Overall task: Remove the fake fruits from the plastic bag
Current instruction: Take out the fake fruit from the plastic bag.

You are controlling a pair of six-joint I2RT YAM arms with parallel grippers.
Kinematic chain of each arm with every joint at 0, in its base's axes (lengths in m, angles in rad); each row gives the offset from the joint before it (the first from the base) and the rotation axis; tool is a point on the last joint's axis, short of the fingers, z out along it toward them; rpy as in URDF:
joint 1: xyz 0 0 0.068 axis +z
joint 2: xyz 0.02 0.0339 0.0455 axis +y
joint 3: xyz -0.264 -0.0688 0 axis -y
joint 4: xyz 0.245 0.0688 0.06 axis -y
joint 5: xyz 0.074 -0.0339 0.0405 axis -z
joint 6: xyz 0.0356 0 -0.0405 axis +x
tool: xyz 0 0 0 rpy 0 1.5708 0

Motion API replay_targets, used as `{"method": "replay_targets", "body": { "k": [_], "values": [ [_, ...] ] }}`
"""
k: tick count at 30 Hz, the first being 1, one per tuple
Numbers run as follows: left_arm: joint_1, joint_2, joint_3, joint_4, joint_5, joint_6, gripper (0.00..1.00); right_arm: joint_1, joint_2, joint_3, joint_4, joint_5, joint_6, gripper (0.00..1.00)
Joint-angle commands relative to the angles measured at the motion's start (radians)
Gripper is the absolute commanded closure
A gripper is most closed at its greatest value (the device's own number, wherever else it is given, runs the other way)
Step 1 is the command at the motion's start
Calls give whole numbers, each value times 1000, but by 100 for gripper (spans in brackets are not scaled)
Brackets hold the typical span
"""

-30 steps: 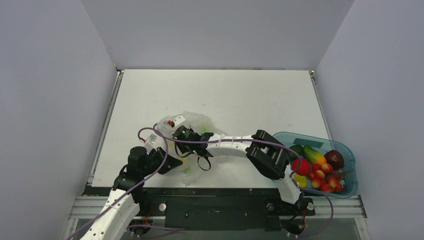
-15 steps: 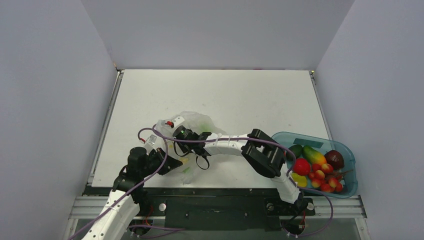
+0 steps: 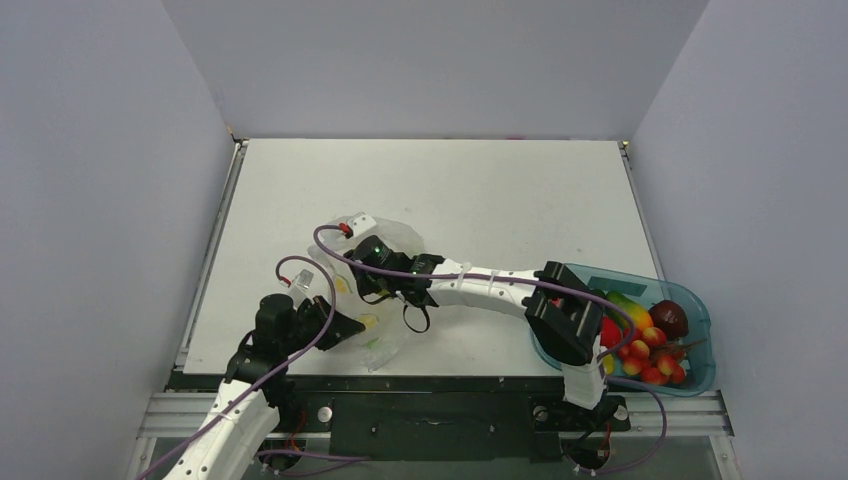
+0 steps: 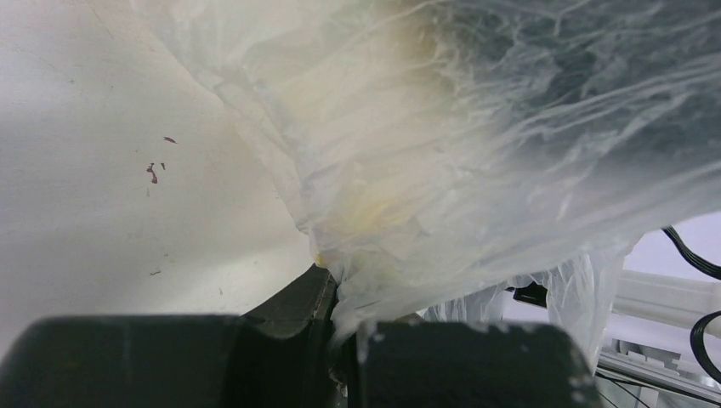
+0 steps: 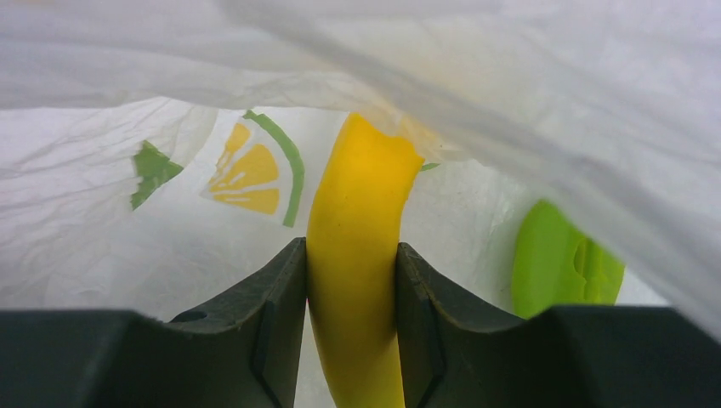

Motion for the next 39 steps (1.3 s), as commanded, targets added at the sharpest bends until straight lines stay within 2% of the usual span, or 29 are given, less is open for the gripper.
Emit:
{"method": "replay_targets", "body": {
  "k": [1,3,7,13,16,30,39],
  "values": [
    [7,-3,48,5,12,12,100,-7,-79,-14,24,-64,48,85],
    [7,-6,52,2,8,12,100,-10,-91,-19,29,-136,57,85],
    [7,-7,61,-1,3,12,100,-9,-119,-43,51,-374,23,86],
    [7,-9,56,4,-2,10,100,-6,-199,-146,113,-528,-65,90],
    [7,-11,51,4,-2,10,100,-8,-238,-156,116,-556,-93,100],
    [6,-35,45,-16,-8,9,100,-10,-400,-228,176,-585,-93,100],
    [7,-37,46,-23,-5,13,100,-27,-534,-219,267,-657,-4,100]
  ]
}}
